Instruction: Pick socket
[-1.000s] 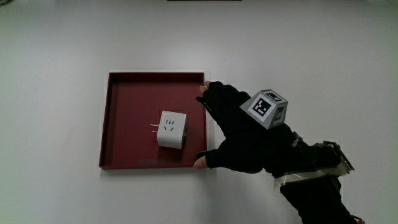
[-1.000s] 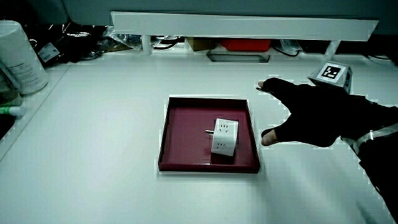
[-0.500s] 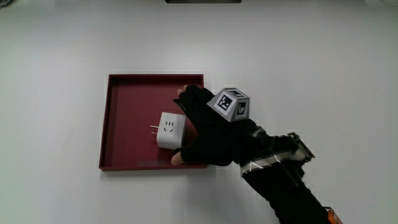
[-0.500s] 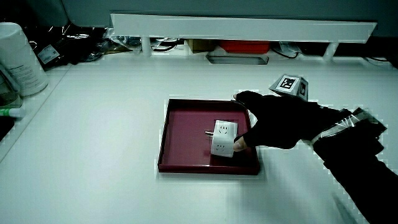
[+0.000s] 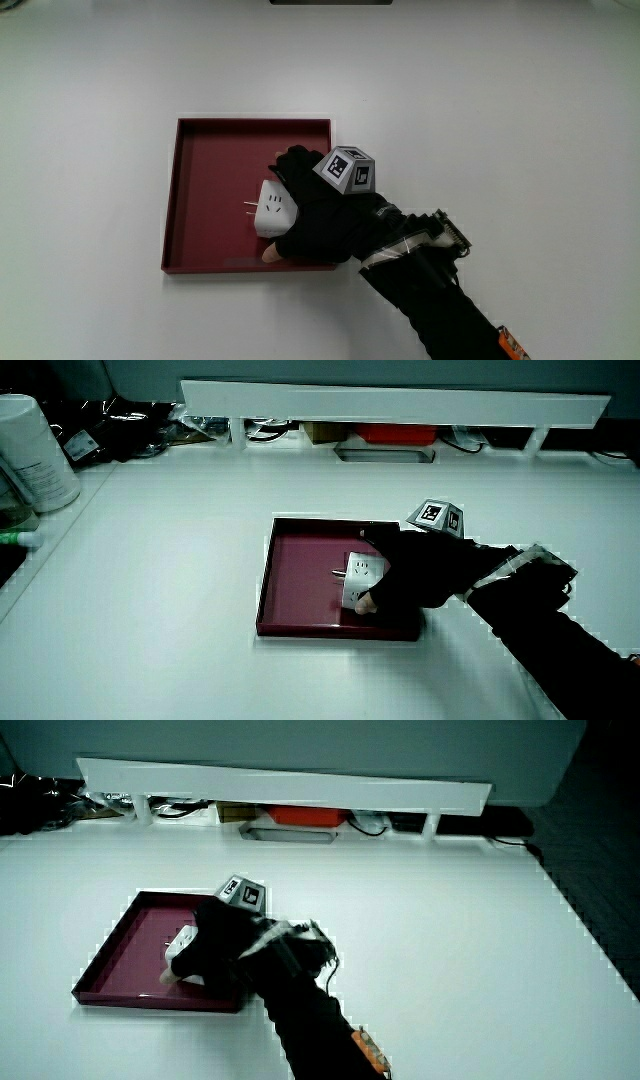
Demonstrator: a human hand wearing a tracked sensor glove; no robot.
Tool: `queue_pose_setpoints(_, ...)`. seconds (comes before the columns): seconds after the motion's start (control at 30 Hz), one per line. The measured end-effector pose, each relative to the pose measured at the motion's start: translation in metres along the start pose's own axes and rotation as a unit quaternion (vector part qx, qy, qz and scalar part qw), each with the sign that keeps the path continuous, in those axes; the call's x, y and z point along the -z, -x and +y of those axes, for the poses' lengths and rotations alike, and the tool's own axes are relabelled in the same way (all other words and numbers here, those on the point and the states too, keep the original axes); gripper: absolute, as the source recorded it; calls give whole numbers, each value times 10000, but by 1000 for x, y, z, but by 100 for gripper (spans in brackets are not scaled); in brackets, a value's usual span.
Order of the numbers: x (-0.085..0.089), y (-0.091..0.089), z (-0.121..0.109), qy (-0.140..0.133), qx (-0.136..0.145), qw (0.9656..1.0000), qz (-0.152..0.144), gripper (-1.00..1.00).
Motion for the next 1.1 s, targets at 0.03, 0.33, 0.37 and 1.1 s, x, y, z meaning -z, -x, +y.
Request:
queue_pose_setpoints(0.03,1,0,1,22,-34,10000,4,0)
queue_pose_setpoints(0.33,5,-8,5,-119,-12,9999,80,20)
queue_pose_setpoints(0.37,4,-7,3,-185,-55,9998,90,25)
queue_pose_setpoints(1.1,5,-12,-2,-580,-209,9981,71,100)
